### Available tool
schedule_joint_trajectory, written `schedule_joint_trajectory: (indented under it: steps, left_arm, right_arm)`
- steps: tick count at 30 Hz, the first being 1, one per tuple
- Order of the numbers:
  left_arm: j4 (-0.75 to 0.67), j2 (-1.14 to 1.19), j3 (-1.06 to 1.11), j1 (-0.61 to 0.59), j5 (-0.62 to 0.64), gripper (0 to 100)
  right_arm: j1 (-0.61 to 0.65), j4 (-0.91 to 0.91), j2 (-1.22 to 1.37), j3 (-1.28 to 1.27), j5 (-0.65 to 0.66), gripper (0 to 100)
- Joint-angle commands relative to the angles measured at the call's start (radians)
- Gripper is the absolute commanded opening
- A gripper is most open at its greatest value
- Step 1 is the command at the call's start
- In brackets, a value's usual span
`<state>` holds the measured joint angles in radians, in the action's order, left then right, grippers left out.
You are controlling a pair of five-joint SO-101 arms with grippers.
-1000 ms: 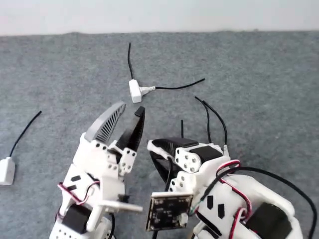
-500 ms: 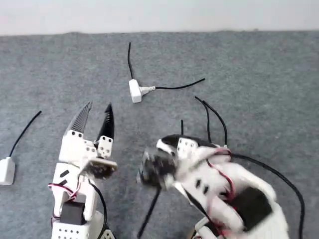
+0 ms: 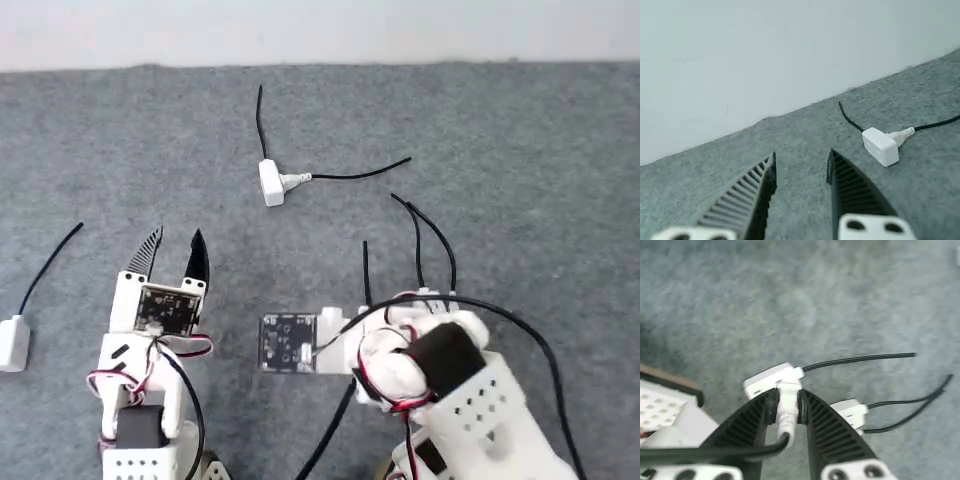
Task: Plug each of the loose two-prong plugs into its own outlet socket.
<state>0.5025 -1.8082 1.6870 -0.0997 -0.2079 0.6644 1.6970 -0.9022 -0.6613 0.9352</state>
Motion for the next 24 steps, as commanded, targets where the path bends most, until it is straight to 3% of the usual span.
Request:
schedule_joint_trajectory:
  steps: [1,4,8,12,17,24]
  left_arm:
    - [-0.043,0.014,-0.004,-0.005,0.012,16]
    - [-0.087,0.055,-0.001,-0.005,0.012,16]
    - [-0.189,0.160,0.002,-0.046,0.012,16]
    - [-0.282,0.258,0.002,-0.043,0.011,16]
    - [-0.292,0.270,0.002,-0.041,0.009,16]
    - [-0.292,0.270,0.002,-0.041,0.009,16]
  right_arm:
    - [-0.012,0.010,0.005,-0.058,0.058,0.9]
    - [-0.044,-0.002,0.005,-0.112,0.074,0.9]
    - [-0.189,-0.073,0.007,-0.149,0.089,0.9]
    - [-0.286,-0.114,0.015,-0.222,0.226,0.9]
    - [-0.302,-0.162,0.005,-0.347,0.331,0.9]
    - [-0.263,-0.199,0.005,-0.350,0.290,0.9]
